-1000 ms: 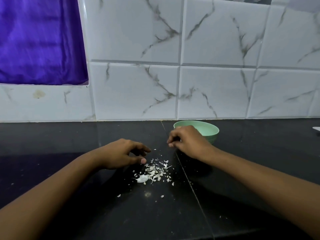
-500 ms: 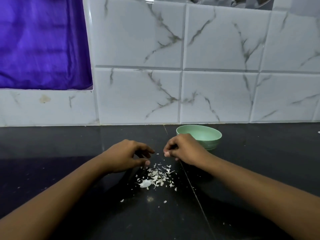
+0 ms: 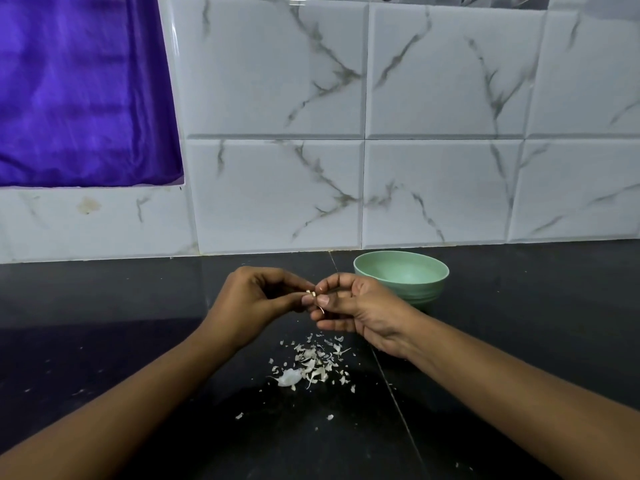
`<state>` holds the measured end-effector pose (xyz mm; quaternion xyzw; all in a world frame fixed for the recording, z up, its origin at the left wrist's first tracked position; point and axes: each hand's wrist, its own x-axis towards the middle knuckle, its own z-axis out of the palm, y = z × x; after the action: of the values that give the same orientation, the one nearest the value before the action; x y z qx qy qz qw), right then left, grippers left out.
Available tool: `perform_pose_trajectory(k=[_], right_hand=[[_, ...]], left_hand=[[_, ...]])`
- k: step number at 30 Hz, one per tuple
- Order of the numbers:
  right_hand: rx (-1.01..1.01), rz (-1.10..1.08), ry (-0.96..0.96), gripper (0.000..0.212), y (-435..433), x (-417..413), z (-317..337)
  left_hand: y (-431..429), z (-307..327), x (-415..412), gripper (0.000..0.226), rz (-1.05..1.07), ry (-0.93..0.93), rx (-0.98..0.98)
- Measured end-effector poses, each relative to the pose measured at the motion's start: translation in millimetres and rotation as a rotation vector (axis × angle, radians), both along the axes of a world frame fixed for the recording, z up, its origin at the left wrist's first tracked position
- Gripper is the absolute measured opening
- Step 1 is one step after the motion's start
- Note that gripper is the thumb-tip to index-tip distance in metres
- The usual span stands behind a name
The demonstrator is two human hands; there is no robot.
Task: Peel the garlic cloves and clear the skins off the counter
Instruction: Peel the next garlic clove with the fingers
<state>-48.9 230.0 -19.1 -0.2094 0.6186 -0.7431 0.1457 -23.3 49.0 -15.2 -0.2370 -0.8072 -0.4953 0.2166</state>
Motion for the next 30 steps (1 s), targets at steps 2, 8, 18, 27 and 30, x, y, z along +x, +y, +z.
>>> perform_pose_trajectory(k=[2,8,18,27,30], right_hand=[[0.018,-0.008,0.011,0.011,2.0,-0.7,1.1],[0.338,-0.198,0.21,0.008,7.4,-10.6,-1.9],[0.995,-0.332,0.659,0.008,8.4,-23.4,-3.5],[1.159,-0.294,0.947,0.008,3.9,-25.1,9.7],[1.294,-0.273,1.084,0.01,-0.5,-26.4,4.0]], left_hand=[[-1.2,-0.2,-1.3,0.016,-0.009,-0.029,0.034],[-6.3,1.5,-4.7,0.021,0.069,-0.159,0.138],[-16.3,-5.3,-13.5,0.007,0.304,-0.369,-0.593],[-19.8,-4.1,-17.7,0.018,0.321,-0.318,-0.619],[-18.2,-4.6,-17.0,0.018,0.3,-0.318,-0.609]])
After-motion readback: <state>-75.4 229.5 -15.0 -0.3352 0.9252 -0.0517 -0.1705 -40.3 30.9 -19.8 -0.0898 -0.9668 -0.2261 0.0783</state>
